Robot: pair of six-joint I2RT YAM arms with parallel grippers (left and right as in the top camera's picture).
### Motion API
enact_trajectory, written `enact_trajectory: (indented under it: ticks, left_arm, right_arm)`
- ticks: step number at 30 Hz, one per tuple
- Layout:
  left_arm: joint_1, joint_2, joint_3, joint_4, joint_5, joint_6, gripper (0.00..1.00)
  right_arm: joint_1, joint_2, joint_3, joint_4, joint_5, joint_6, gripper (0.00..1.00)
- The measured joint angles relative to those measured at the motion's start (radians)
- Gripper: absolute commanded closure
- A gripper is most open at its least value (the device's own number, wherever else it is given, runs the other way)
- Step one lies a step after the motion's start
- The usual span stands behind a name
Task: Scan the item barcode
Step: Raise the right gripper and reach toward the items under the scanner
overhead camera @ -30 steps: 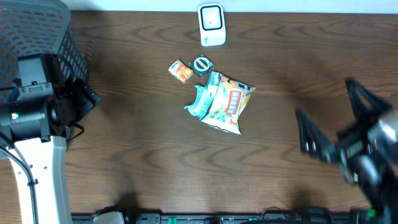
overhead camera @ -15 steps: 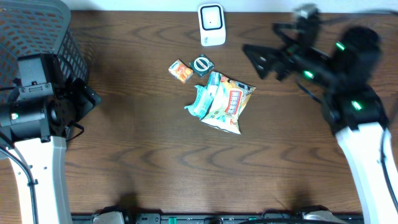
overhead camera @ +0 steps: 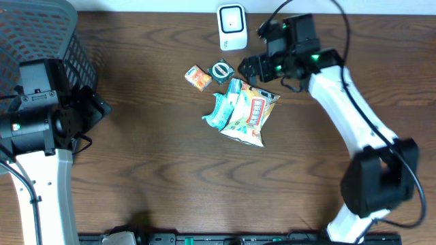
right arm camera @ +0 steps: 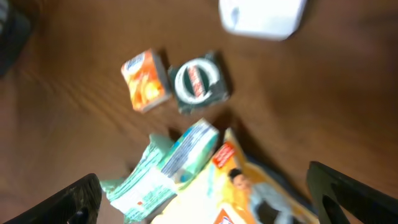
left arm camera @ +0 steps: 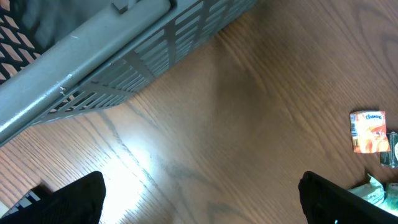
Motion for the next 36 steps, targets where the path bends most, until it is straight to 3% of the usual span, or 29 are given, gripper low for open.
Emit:
enact_trajectory:
  ticks: [9,17,26,28,30,33,36]
  left_arm:
    - [0.0,0.0,0.0,0.0,0.0,0.0,0.03]
    - [0.0,0.0,0.0,0.0,0.0,0.0,0.02]
    - [0.0,0.0,0.0,0.0,0.0,0.0,0.02]
    - [0.0,0.0,0.0,0.0,0.0,0.0,0.02]
    - [0.0,0.0,0.0,0.0,0.0,0.0,0.03]
    - [0.0,0.0,0.0,0.0,0.0,0.0,0.03]
    - [0.0,0.0,0.0,0.0,0.0,0.0,0.02]
  right_arm:
    - [0.009,0.071,0.001,0.023,-0.142,0.055,0.01]
    - [0.129,0.146,0.002,0.018,0.092,0.206,0.01]
    - [0.245,0.187,0.002,0.029,0.374,0.341,0.16]
    - [0.25,0.204,0.002,0.033,0.399,0.368,0.24]
    - [0.254,0.223,0.002,0.039,0.414,0.391,0.41]
    - [0.256,0.26,0.002,0.046,0.425,0.416,0.52]
    - [0.259,0.269,0.002,0.058,0.429,0.426,0.79]
